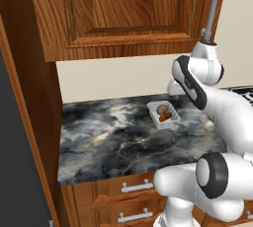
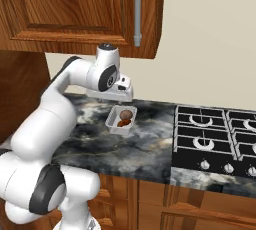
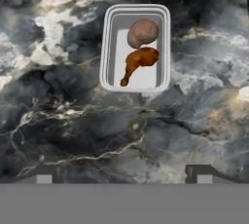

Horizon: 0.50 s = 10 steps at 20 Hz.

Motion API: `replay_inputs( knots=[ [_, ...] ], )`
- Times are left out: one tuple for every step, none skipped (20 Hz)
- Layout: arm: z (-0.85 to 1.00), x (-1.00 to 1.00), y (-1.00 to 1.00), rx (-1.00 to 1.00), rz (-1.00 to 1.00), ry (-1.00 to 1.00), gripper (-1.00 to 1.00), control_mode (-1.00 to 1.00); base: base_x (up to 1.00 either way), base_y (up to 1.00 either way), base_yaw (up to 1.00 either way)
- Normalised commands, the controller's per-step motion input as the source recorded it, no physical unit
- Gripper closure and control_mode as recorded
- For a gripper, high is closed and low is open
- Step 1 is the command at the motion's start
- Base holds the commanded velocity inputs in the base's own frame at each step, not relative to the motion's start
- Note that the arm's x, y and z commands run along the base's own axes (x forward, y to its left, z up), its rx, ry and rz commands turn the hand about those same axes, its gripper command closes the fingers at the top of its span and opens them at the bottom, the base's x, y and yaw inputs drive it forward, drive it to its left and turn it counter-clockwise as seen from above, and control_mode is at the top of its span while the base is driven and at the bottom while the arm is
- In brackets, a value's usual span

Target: Place the tupperware on the top shelf of the fridge. Make space for the tupperware among the existing items by rearranging them on the shelves if needed. Close the fridge door when finished.

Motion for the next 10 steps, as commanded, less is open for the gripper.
replay_inputs(
  knots=[
    [-0.49, 0.32, -0.51, 0.00, 0.00, 0.16, -1.00, -1.00, 0.00, 0.00, 0.00],
    [-0.42, 0.36, -0.47, 0.00, 0.00, 0.20, -1.00, -1.00, 0.00, 0.00, 0.00],
    [-0.34, 0.34, -0.36, 0.00, 0.00, 0.21, -1.00, -1.00, 0.00, 0.00, 0.00],
    [-0.36, 0.33, -0.24, -0.02, 0.00, 0.20, -1.00, -1.00, 0.00, 0.00, 0.00],
    [-0.36, 0.26, -0.14, -0.04, 0.00, 0.15, -1.00, -1.00, 0.00, 0.00, 0.00],
    [-0.41, 0.18, -0.06, -0.05, 0.00, 0.09, -1.00, -1.00, 0.00, 0.00, 0.00],
    [-0.56, 0.07, -0.01, -0.06, -0.03, 0.01, -1.00, -1.00, 0.00, 0.00, 0.00],
    [-0.63, 0.00, 0.00, -0.04, -0.07, 0.00, -1.00, -1.00, 0.00, 0.00, 0.00],
    [-0.64, 0.00, 0.00, -0.02, -0.09, 0.00, -1.00, -1.00, 0.00, 0.00, 0.00],
    [-0.66, 0.00, 0.00, 0.00, -0.15, 0.00, -1.00, -1.00, 0.00, 0.00, 0.00]
  ],
)
